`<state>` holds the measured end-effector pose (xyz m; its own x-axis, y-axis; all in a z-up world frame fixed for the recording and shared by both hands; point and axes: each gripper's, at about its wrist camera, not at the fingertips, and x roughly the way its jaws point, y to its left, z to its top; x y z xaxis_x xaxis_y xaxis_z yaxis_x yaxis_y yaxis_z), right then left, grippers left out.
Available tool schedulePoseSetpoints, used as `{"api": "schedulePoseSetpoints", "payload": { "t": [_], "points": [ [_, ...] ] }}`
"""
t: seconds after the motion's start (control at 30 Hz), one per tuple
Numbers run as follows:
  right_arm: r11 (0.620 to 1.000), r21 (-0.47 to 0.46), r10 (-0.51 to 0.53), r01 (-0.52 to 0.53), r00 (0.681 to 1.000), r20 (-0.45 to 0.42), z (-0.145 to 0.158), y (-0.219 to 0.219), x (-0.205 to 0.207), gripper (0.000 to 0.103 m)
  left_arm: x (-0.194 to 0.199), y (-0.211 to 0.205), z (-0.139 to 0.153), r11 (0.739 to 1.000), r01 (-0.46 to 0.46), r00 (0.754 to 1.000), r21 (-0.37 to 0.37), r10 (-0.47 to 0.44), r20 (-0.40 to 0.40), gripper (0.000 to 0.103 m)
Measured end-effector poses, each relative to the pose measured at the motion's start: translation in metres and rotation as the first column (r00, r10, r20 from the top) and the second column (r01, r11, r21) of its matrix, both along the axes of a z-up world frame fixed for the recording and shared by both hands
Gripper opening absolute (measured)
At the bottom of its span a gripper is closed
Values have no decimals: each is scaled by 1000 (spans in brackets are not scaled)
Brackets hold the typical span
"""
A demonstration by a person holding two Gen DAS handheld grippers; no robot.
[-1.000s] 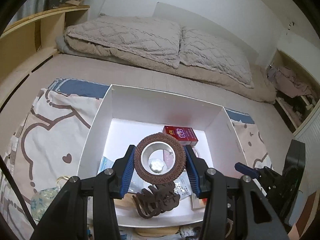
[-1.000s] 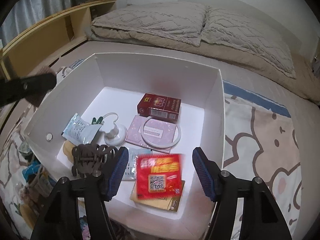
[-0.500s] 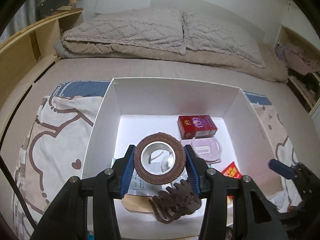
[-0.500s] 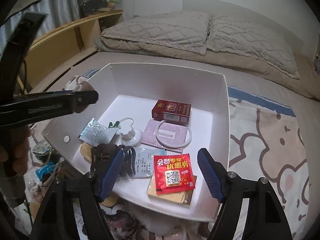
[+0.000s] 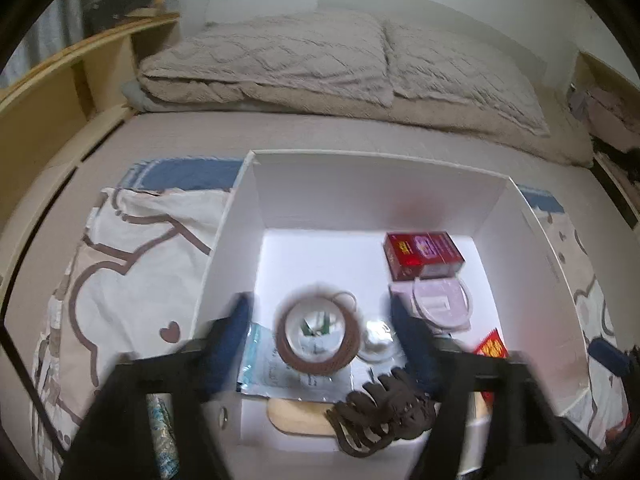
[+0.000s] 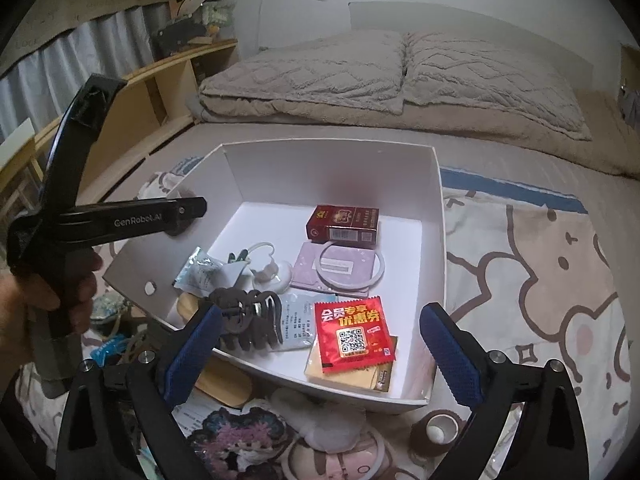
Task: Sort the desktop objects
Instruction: 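Lower the brown tape roll into the box and open the left gripper, then raise both open grippers out of the box and back toward the pile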
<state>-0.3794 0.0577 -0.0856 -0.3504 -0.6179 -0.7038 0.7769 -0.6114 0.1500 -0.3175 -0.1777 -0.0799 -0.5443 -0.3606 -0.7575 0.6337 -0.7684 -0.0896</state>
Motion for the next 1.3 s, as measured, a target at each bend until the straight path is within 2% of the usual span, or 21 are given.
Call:
{"api": "schedulePoseSetpoints", "payload": {
  "t": [0.03,0.13,0.27,0.47,0.77,0.83,1.3],
  "points": [
    [1000,-4,-1,1,1000,1,0,0,0,99,3,1,4,1000,-12,1000,-23,12,-26,86],
    [1000,-7,-4,4,1000,1,0,1,1,99,3,3,9,1000,-3,999,-30,1,-43,86],
    [1000,-9,-14,14,1000,1,2,1,1,99,2,4,9,999,7,999,-31,-8,-31,86],
    [999,-17,-45,45,999,4,6,0,-6,99,7,12,15,995,54,998,-79,-57,-38,86],
    [995,-22,-95,95,995,-17,13,-3,-13,99,13,15,21,996,59,996,-64,-63,-61,86],
    [994,-21,-108,108,994,-20,13,-2,-15,103,14,19,22,996,73,995,-59,-76,-64,86],
    [983,-18,-185,185,981,-54,26,9,-15,103,33,44,39,988,148,981,-39,-152,-118,86]
  ]
}}
